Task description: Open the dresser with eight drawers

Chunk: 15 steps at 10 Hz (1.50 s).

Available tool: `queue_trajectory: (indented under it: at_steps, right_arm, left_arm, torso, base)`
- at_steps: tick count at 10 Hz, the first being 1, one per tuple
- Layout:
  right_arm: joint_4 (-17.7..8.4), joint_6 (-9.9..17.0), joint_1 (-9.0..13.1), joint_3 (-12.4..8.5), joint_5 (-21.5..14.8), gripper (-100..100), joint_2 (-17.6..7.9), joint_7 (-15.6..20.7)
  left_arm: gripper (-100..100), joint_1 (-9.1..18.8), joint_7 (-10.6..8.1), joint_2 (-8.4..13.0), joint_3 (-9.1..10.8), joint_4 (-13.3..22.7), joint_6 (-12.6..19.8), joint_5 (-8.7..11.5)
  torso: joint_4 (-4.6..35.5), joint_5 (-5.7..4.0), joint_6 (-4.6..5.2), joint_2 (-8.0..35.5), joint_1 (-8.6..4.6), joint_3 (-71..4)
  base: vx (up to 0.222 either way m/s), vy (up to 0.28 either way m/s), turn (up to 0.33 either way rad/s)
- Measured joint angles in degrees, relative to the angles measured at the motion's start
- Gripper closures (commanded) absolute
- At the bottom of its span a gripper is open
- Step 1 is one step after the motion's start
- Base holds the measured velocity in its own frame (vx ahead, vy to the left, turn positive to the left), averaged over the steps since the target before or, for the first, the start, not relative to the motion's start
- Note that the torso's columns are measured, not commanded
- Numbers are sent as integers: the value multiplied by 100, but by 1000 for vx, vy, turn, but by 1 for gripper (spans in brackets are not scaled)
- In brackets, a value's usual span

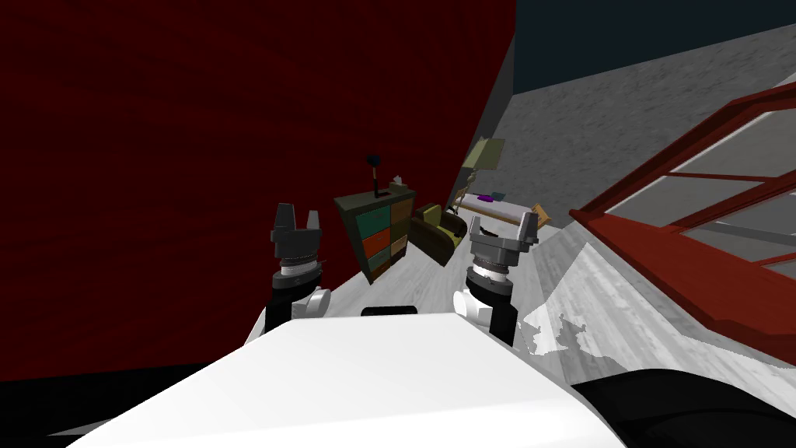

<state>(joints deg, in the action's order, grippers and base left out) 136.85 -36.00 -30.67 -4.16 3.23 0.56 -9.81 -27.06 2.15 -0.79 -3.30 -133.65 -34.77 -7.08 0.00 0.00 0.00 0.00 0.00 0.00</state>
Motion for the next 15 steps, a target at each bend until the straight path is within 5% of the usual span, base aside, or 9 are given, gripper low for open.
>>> queue_trajectory:
  at_steps: [9,10,15]
  right_arm:
    - [2,0,0,0,0,0,0,0]
    - [2,-1,0,0,0,0,0,0]
    - [-1,0,-1,0,0,0,1,0]
  left_arm:
    - [0,0,0,0,0,-2,0,0]
    - [-100,0,0,0,0,-2,0,0]
    - [-100,68,16,598,86,342,-1,62]
  torso:
    - [3537,0,0,3539,0,-7073]
    - [3960,0,0,3962,0,-7919]
    - [4226,-2,0,4222,-7,-8461]
  base:
    - [0,0,0]
    - [16,-12,17]
    - [59,-60,41]
